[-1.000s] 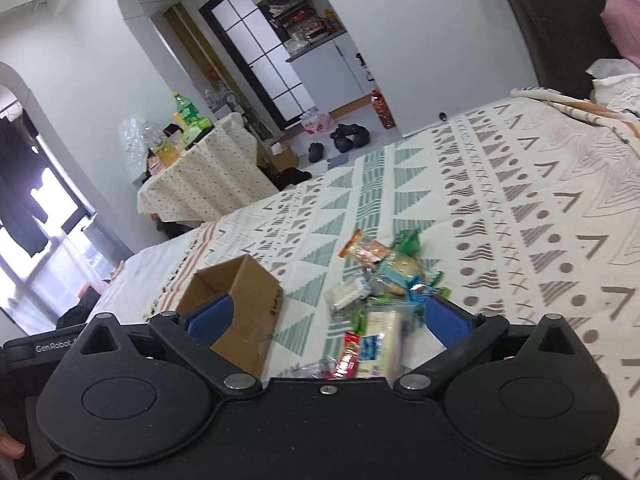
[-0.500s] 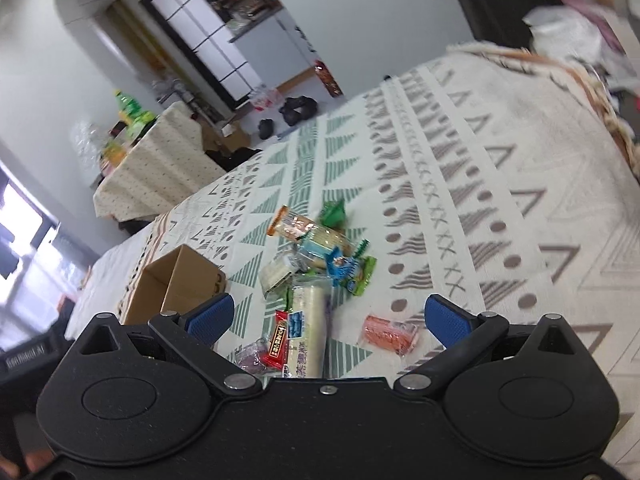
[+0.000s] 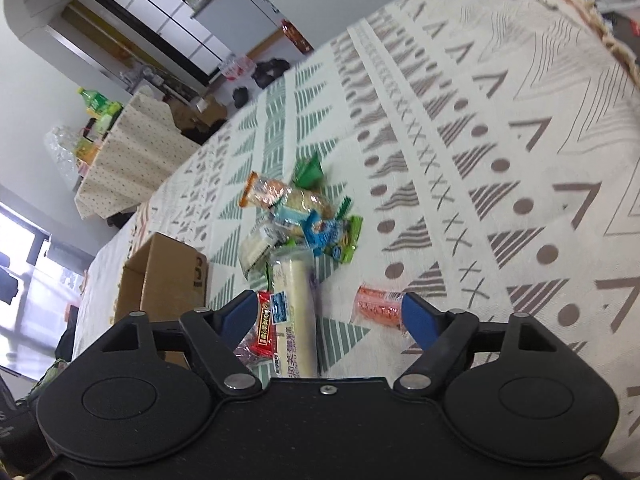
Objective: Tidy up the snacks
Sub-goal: 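Grasp the purple wrapped snack with the left tool while the right tool grasps the orange snack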
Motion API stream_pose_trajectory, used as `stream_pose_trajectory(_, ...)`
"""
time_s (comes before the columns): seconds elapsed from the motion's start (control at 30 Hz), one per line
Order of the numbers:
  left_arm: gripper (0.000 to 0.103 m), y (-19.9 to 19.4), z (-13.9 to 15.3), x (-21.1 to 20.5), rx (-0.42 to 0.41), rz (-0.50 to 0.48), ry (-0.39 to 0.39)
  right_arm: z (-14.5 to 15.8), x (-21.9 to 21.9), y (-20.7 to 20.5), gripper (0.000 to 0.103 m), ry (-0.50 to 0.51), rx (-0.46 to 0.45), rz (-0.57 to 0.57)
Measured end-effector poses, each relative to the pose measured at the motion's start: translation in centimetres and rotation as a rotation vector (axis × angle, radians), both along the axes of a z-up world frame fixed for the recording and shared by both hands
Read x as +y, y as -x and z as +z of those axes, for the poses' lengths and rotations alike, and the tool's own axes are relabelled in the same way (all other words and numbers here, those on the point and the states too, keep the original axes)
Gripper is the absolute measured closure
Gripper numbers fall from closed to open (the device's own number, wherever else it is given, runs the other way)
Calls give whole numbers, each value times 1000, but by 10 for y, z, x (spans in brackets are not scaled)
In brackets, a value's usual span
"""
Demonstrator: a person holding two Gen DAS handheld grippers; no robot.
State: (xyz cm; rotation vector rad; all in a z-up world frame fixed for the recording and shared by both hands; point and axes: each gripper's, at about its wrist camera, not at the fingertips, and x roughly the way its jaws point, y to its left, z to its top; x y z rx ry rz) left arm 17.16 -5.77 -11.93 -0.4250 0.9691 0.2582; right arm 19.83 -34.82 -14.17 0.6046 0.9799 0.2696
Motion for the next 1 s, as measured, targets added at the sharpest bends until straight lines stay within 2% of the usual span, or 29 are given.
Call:
stream_pose_trajectory(0.17,12,-13,-21,3,25,8,10,-16,4,-14,31,-9,66,-12)
stream_pose_trajectory(0.5,37,-38,-63,7,107,41,49,-48,5,-37,34,16,173,-47)
stream_pose_trajectory(0.77,39,-51,-74,6,122,47,31,-61,14,-46,34,73,196,-29)
stream_pose_trajectory(1.0,40,-55,-75,0,128,31,10,-62,15,-45,35,113,180,-1)
